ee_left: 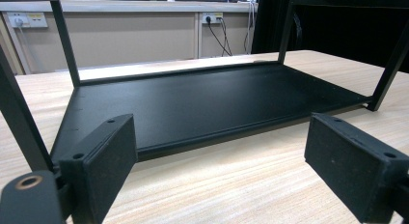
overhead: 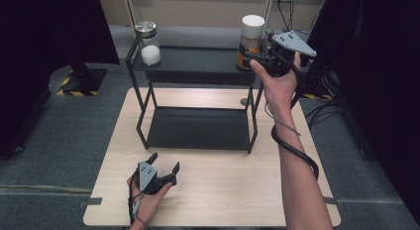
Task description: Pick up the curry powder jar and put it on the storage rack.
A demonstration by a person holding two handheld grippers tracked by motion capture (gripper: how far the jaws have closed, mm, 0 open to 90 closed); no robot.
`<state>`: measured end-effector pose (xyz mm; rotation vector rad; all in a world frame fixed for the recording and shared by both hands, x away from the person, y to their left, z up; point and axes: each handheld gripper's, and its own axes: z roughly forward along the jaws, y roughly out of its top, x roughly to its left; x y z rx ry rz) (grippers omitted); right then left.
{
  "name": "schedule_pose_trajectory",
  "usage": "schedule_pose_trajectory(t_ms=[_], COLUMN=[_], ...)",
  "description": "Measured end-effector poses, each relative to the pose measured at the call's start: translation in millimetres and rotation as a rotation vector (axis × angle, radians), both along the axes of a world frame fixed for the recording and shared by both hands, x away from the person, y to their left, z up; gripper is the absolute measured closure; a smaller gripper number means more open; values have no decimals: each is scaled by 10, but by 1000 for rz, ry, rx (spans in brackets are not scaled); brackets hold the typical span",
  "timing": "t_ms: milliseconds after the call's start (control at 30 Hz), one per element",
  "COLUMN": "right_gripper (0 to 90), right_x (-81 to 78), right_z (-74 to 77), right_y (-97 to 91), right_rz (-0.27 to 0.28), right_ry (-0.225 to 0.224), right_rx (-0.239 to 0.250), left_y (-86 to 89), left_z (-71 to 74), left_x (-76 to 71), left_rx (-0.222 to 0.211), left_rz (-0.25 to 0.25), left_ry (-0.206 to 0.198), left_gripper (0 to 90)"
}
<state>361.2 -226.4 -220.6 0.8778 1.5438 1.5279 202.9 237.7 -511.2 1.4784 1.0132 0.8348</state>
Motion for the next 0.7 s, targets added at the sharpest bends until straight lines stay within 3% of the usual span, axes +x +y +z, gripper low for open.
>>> schedule_pose_trajectory(t_ms=[233, 700], right_gripper=[67, 67], right_x=[-186, -364], right_z=[-128, -350], right_y=[-52, -135], right_rz=[30, 61], right_ry=[-9, 2], right_rx=[-7, 26], left_y=[-14, -6], left_z=[-1, 2], left_x=[-3, 1], left_rx=[1, -4], left_rz=[3, 5], left_ry=[-1, 3], left_gripper=[107, 107])
